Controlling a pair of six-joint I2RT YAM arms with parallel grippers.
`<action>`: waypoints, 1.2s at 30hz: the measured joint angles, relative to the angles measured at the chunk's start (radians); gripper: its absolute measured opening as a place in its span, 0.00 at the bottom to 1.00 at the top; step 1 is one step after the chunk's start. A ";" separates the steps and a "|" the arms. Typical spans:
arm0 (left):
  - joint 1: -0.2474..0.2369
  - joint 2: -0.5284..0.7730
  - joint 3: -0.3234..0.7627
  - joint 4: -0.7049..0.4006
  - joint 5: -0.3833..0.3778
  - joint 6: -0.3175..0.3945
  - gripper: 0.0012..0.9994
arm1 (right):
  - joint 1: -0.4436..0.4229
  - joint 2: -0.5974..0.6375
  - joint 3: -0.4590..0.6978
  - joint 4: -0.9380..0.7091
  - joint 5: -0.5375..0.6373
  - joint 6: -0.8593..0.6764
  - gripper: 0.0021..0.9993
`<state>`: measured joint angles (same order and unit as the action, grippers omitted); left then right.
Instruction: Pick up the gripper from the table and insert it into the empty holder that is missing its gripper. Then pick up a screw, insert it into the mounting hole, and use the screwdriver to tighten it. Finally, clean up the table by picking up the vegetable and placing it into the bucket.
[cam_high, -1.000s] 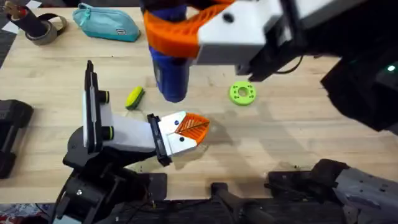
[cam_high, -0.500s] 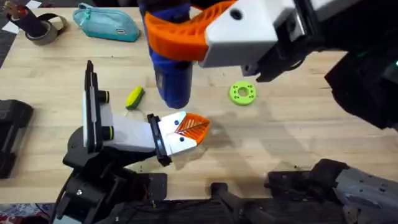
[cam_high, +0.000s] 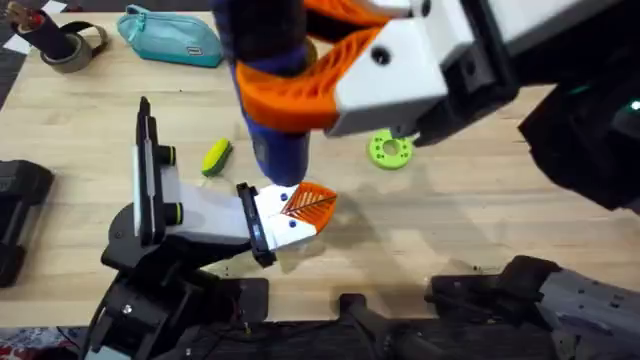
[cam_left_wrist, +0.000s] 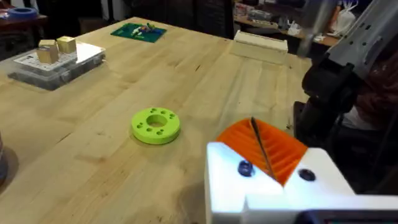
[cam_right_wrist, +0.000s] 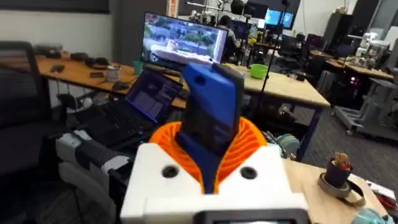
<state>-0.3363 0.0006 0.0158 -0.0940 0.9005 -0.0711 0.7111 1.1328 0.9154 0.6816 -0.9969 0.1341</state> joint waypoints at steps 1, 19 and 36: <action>0.000 0.000 0.000 0.000 0.000 0.000 0.01 | 0.007 0.000 -0.005 0.003 0.000 -0.011 0.06; 0.000 0.000 0.000 0.000 -0.003 0.000 0.01 | 0.060 0.066 -0.029 -0.001 -0.003 -0.045 0.06; 0.000 0.000 0.000 0.000 -0.003 0.000 0.01 | 0.057 0.102 -0.038 -0.001 -0.003 -0.090 0.06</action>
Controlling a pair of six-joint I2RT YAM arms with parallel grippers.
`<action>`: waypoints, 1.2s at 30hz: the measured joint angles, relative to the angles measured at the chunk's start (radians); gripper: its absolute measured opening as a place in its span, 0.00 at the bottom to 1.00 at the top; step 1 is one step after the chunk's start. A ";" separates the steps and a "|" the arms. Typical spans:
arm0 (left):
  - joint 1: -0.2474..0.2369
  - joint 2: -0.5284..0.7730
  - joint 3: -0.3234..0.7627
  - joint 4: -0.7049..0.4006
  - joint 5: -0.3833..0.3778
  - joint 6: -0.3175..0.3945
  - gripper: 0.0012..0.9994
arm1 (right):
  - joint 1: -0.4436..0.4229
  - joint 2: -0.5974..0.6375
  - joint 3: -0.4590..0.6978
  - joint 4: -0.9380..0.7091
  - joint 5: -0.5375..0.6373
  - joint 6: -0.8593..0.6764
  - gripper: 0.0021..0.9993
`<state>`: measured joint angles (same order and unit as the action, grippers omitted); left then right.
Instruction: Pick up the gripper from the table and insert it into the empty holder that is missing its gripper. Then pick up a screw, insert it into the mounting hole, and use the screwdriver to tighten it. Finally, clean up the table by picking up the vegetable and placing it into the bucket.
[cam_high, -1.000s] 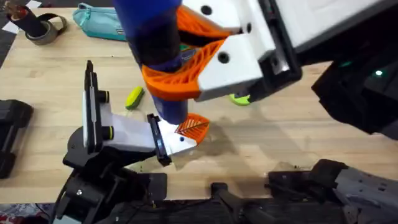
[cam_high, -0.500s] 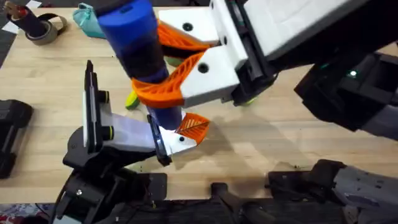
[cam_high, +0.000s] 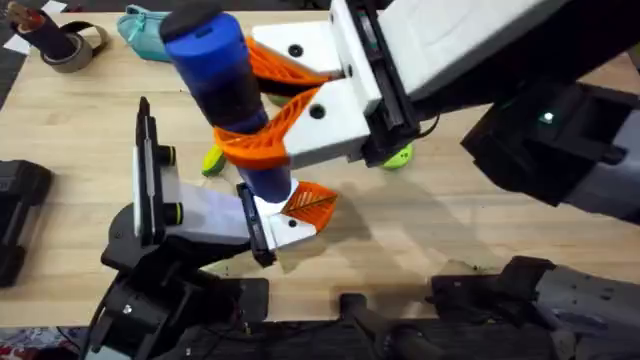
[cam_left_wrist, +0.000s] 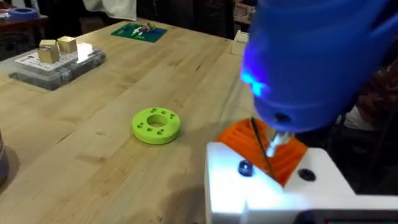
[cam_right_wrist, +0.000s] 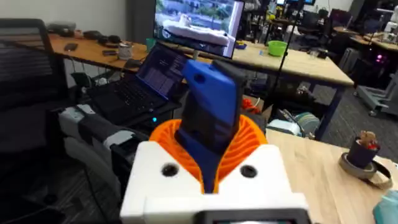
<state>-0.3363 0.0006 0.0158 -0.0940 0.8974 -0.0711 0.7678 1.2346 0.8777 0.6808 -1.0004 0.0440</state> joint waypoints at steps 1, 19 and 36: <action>0.000 0.000 0.000 0.000 0.000 0.000 0.01 | -0.002 0.000 -0.004 0.001 0.000 0.000 0.06; 0.000 0.000 0.000 0.000 0.000 0.000 0.01 | -0.007 0.000 -0.039 0.000 0.001 -0.053 0.06; 0.000 0.000 0.000 0.000 0.000 0.000 0.01 | -0.007 0.000 -0.039 0.000 0.001 -0.067 0.06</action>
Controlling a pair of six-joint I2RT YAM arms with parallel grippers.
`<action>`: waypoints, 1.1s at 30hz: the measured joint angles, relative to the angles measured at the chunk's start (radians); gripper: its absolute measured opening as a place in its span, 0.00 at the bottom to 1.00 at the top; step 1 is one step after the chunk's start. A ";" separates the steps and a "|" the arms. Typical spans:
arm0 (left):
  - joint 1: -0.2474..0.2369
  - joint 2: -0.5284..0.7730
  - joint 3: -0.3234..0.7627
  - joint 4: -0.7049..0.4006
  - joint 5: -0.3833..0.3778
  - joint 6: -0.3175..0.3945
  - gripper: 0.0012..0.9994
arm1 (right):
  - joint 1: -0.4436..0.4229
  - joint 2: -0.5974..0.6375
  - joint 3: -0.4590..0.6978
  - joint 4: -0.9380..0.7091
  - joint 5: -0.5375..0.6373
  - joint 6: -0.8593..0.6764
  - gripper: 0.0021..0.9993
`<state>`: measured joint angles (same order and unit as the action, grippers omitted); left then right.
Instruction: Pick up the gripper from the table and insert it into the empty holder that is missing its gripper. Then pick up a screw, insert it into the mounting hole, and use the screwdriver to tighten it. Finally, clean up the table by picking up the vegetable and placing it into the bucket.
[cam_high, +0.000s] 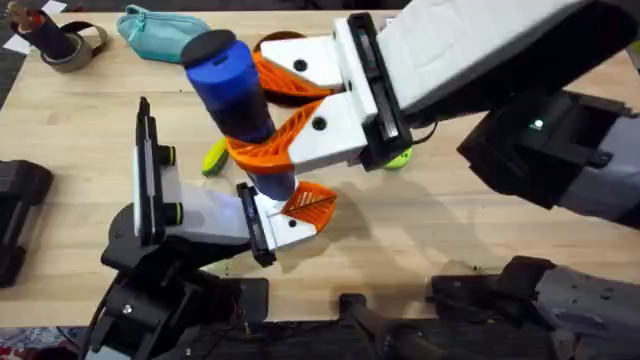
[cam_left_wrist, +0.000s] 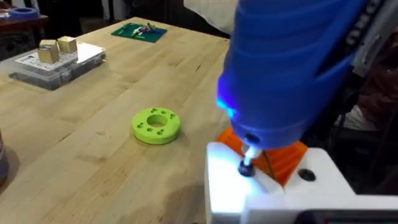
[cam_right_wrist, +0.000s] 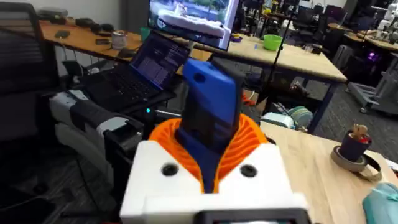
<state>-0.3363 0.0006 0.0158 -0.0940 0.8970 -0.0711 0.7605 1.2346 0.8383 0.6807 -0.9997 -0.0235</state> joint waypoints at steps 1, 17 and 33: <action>0.000 0.000 0.000 0.000 0.000 0.000 0.01 | 0.000 0.000 0.000 0.000 0.000 0.000 0.06; 0.000 0.000 0.000 0.000 0.000 0.000 0.01 | 0.000 0.000 -0.010 0.000 0.000 0.014 0.06; 0.000 0.000 0.000 0.000 0.001 0.000 0.01 | 0.000 0.000 -0.015 0.003 0.019 0.040 0.06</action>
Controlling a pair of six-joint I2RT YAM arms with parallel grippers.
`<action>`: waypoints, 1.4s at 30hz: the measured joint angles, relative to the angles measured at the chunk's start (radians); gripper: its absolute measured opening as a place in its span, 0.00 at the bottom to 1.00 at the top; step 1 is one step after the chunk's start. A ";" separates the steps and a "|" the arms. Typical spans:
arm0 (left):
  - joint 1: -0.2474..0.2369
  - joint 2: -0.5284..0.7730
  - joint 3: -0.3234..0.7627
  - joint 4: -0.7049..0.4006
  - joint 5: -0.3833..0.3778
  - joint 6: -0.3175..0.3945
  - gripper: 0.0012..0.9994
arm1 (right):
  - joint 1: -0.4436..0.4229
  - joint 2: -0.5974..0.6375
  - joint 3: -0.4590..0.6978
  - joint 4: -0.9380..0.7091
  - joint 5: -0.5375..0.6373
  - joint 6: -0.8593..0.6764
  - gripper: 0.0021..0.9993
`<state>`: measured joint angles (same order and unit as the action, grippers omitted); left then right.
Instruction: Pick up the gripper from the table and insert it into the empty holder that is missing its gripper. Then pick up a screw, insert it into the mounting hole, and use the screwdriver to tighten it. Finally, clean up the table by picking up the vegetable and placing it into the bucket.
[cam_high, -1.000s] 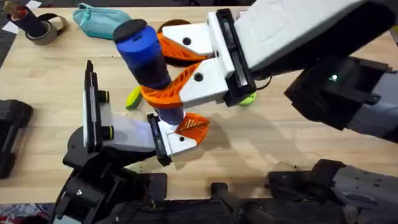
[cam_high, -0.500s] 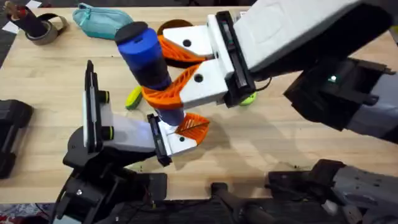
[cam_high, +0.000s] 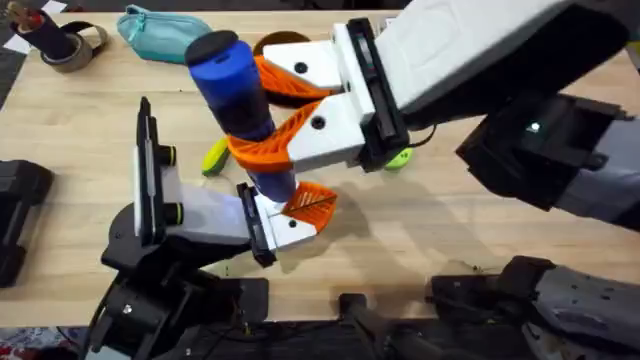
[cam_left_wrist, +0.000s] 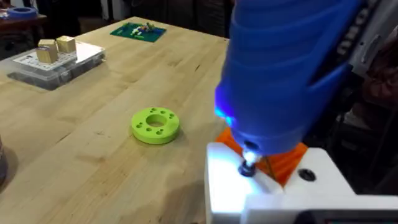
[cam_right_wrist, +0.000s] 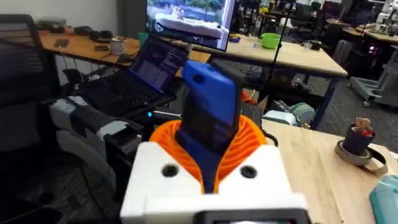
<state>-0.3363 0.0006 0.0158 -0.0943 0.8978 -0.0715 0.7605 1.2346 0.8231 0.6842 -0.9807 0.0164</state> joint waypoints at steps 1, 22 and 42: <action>0.000 0.000 0.000 0.000 0.000 0.000 0.01 | 0.000 0.000 0.000 0.000 0.001 0.002 0.06; 0.000 0.000 0.000 0.000 0.000 -0.001 0.01 | 0.000 0.000 -0.016 0.020 0.033 0.009 0.06; 0.000 0.001 0.000 -0.001 0.001 -0.002 0.01 | -0.001 -0.018 -0.042 0.028 0.053 0.014 0.06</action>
<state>-0.3363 0.0019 0.0158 -0.0954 0.8986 -0.0731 0.7597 1.2171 0.7814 0.7123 -0.9279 0.0305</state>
